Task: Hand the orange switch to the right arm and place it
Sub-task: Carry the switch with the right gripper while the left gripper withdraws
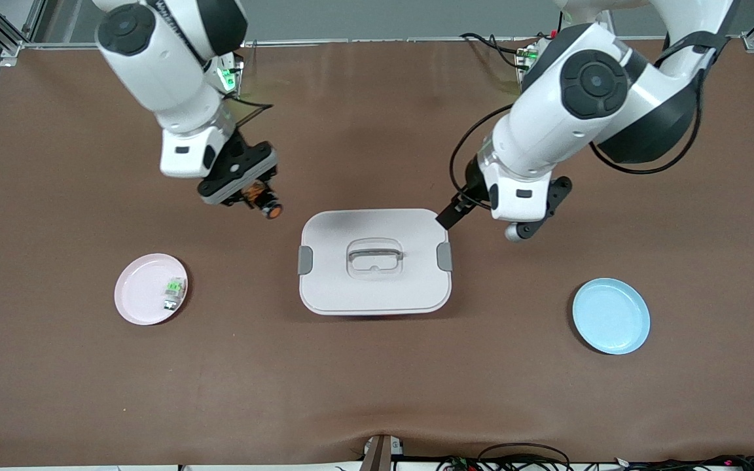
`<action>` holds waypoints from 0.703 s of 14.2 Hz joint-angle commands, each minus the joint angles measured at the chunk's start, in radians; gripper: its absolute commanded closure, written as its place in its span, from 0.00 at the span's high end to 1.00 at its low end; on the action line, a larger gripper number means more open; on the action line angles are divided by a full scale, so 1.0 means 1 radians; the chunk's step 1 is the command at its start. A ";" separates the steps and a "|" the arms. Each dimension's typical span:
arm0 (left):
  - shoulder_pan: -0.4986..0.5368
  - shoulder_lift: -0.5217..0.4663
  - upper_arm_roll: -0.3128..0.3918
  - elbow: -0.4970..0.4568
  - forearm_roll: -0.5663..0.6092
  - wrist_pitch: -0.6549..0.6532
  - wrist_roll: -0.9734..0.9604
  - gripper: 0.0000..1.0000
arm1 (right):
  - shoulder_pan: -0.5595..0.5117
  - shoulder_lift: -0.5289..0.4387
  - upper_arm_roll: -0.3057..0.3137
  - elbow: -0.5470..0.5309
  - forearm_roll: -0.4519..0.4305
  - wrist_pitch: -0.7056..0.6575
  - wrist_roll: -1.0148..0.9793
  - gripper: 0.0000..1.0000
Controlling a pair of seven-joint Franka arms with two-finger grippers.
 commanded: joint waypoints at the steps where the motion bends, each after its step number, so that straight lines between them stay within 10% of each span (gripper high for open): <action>1: 0.055 -0.050 -0.008 -0.013 0.017 -0.062 0.148 1.00 | -0.093 0.015 0.018 0.019 -0.059 -0.052 -0.271 0.00; 10: 0.221 -0.070 -0.005 -0.007 0.137 -0.107 0.502 1.00 | -0.471 0.087 0.019 -0.032 -0.059 0.079 -1.023 0.00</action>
